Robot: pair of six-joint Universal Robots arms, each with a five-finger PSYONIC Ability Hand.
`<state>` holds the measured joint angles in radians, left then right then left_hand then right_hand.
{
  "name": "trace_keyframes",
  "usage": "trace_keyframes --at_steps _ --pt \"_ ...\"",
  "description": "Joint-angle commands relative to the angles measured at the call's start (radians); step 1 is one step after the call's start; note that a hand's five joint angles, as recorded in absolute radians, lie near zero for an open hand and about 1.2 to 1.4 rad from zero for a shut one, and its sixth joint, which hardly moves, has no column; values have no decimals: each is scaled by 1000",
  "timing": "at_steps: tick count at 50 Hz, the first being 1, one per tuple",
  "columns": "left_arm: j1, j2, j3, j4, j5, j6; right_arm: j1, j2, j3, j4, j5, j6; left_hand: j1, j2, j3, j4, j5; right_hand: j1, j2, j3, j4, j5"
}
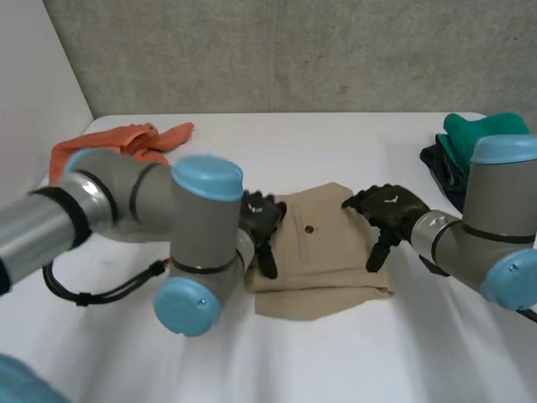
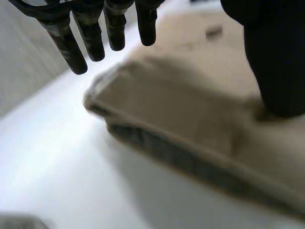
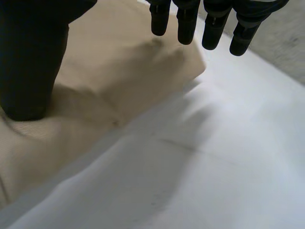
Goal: Fold the laundry.
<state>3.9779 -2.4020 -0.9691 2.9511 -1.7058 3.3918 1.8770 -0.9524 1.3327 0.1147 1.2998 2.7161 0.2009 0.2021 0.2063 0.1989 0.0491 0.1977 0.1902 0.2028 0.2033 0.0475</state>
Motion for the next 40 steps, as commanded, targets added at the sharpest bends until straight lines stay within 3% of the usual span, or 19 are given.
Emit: trace_keyframes --at_steps 1,6,14,31,34,36,40 --pt "0 196 -13 34 90 0 13 -202 164 -144 68 2 -5 -6 -10 -3 -28 -23 -16 -28 -29 -48" --pt "9 300 -11 83 236 0 52 -350 423 -326 79 -1 -2 -3 -7 0 -25 -23 -16 -28 -29 -48" --pt "44 343 0 46 468 -51 186 -336 637 -510 82 -1 30 29 25 32 7 -23 -16 -28 -29 -48" --pt "46 337 -34 28 482 -74 191 -66 536 -799 95 -84 27 26 22 29 5 -23 -16 -28 -29 -48" --pt "41 340 -34 28 483 -74 191 -42 497 -811 95 -98 27 26 22 29 5 253 261 248 248 229" --pt "35 346 -40 28 488 -71 188 -35 476 -816 90 -99 30 29 25 32 7 631 638 625 625 606" --pt "27 351 -54 29 497 -69 186 -16 418 -819 84 -94 30 29 25 32 7 1165 1173 1160 1160 1141"
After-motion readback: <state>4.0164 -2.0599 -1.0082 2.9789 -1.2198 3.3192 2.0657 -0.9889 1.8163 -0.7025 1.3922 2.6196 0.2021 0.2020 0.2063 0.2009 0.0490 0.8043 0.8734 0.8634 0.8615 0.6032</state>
